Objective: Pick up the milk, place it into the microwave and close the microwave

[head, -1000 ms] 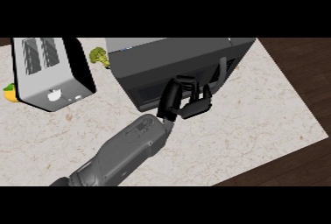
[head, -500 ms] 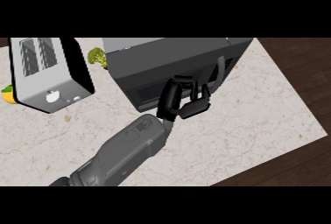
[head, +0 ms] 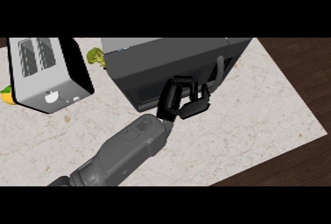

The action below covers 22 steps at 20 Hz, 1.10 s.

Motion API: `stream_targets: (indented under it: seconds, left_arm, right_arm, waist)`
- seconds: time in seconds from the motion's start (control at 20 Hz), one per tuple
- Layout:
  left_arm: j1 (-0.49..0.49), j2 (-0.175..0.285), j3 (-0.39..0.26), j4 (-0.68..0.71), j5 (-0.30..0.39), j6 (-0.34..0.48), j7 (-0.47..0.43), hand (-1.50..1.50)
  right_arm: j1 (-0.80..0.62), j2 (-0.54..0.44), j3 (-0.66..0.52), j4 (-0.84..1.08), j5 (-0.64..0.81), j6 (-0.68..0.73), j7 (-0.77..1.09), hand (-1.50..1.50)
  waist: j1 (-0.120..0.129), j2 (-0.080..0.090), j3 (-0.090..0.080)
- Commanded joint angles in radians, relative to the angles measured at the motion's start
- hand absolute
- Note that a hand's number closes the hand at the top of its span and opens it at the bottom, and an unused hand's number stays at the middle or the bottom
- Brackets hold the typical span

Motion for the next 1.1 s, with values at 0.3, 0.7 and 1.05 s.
stream_targets:
  seconds: [0.3, 0.7, 1.05]
  left_arm:
    - [-0.081, 0.0, 0.03, 0.084, 0.05, -0.014, -0.023, 1.5]
    - [-0.101, 0.0, 0.016, 0.093, 0.081, -0.006, -0.044, 1.5]
    - [-0.11, 0.0, -0.005, 0.094, 0.106, -0.014, -0.063, 1.5]
  right_arm:
    - [-0.043, -0.089, -0.046, 0.033, 0.014, 0.019, 0.005, -1.5]
    - [-0.064, -0.119, -0.066, 0.103, 0.0, 0.043, -0.003, -1.5]
    - [-0.091, -0.124, -0.075, 0.183, -0.05, 0.07, -0.004, -1.5]
  waist:
    - [-0.016, 0.016, -0.002]
    - [-0.013, 0.018, 0.003]
    - [-0.002, 0.024, 0.005]
